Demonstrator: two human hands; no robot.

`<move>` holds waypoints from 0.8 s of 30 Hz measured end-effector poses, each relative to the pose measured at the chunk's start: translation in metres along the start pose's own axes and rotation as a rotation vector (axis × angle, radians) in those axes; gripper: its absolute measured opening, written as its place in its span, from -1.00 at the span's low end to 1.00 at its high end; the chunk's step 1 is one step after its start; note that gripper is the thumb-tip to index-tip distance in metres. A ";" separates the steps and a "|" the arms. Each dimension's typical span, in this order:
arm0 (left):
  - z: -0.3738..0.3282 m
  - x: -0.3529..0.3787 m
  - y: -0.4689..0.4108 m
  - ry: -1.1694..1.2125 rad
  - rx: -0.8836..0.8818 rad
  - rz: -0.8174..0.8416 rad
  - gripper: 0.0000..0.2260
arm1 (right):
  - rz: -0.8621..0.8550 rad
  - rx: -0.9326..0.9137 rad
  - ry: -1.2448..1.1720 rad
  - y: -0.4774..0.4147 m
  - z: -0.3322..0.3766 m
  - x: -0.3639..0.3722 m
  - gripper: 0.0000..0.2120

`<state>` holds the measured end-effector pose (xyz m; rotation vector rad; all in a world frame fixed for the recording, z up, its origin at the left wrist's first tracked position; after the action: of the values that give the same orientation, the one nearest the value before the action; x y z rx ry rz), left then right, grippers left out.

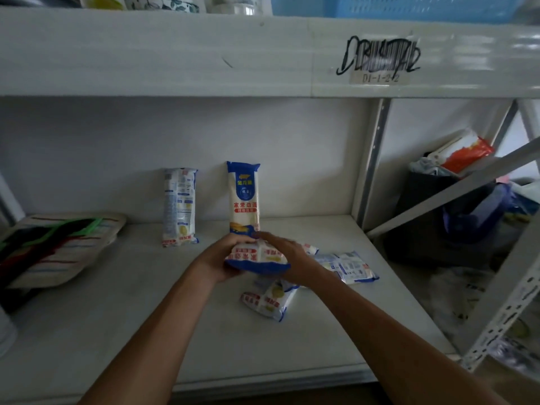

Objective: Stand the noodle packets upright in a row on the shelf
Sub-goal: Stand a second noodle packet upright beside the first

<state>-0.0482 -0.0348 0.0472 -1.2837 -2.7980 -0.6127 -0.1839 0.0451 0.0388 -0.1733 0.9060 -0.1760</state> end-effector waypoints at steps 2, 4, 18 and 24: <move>-0.008 0.005 0.006 0.007 0.015 -0.010 -0.81 | -0.073 0.021 -0.126 -0.003 0.001 -0.006 -0.53; -0.009 0.004 0.004 -0.077 -0.007 -0.109 -0.85 | -0.121 0.078 -0.283 -0.005 -0.003 -0.010 -0.62; -0.011 0.013 -0.012 -0.213 0.278 -0.453 -0.57 | -0.305 0.315 -0.776 -0.017 -0.022 -0.020 -0.55; 0.002 0.023 -0.015 -0.362 0.292 -0.413 -0.51 | -0.225 0.409 -0.642 -0.014 -0.031 -0.007 -0.37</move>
<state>-0.0739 -0.0267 0.0440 -0.8378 -3.3149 0.0518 -0.2134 0.0309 0.0284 0.0535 0.1977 -0.4787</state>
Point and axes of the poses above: each hand's wrist, its own y-axis away from the middle knuckle, its own x-axis out of the palm, z = x × y, the point moved 4 cm from there along -y, towards the middle knuckle, and after that the axes turned 9 degrees about -y, right-handed, at the moved point
